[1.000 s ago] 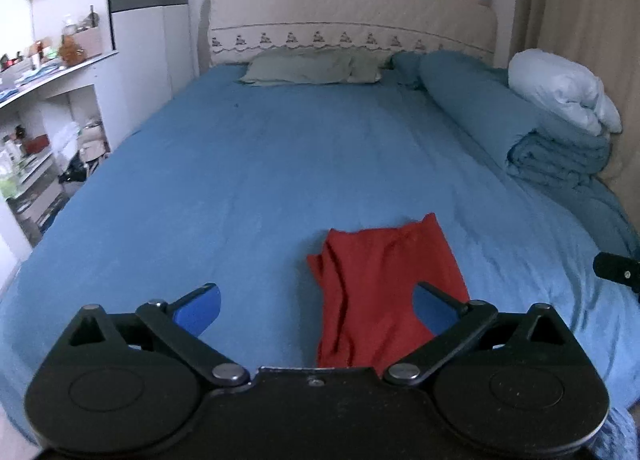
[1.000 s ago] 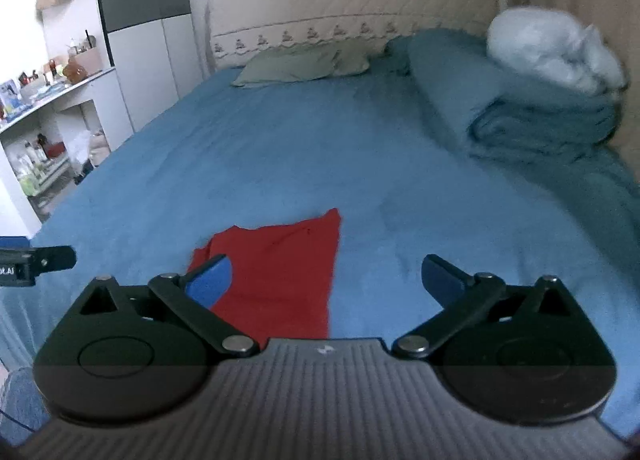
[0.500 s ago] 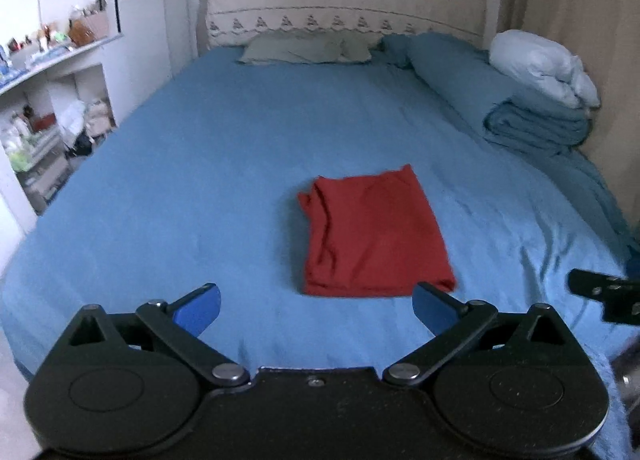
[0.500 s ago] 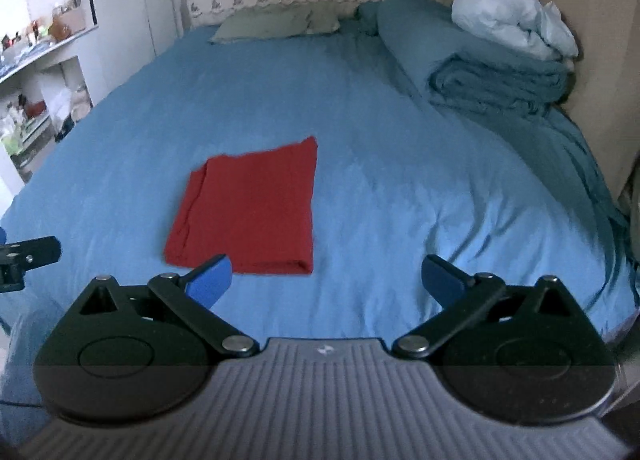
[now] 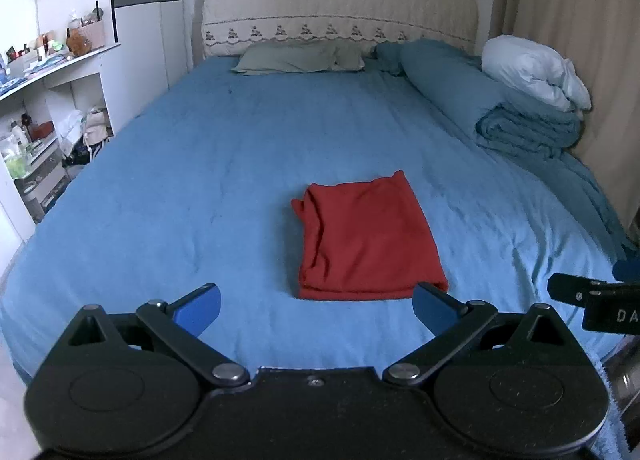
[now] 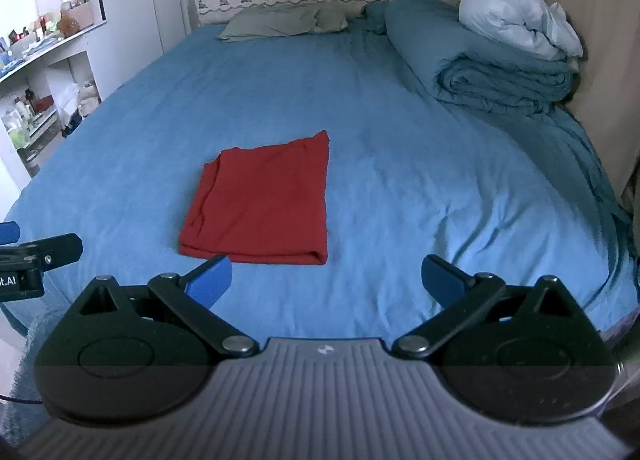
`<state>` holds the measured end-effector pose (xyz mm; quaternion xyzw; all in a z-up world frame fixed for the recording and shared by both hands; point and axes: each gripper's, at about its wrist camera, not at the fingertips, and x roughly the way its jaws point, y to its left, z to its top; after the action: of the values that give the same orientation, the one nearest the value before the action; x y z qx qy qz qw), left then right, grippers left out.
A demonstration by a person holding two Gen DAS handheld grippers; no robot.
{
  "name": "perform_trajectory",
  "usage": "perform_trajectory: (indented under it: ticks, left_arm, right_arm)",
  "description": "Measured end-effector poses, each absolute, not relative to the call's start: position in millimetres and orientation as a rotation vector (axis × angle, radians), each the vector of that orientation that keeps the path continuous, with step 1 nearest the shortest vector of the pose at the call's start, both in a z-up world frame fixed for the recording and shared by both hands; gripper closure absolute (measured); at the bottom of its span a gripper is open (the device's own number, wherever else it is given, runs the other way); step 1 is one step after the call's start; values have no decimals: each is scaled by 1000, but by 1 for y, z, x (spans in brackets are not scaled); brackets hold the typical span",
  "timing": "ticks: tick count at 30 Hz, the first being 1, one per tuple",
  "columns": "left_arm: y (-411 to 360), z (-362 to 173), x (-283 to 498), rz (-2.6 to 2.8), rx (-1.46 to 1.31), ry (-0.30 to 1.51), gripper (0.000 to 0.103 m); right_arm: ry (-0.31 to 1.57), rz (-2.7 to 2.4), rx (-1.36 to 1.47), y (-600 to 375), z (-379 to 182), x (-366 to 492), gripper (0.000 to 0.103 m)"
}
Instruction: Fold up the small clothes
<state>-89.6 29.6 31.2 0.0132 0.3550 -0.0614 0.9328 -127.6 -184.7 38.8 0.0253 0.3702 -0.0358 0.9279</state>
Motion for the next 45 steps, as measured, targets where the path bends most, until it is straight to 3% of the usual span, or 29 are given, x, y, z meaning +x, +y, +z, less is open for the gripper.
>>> perform_trajectory:
  ticks: [45]
  left_arm:
    - [30, 42, -93, -130, 45, 696, 0]
  right_arm:
    - [752, -72, 75, -190, 45, -128, 0]
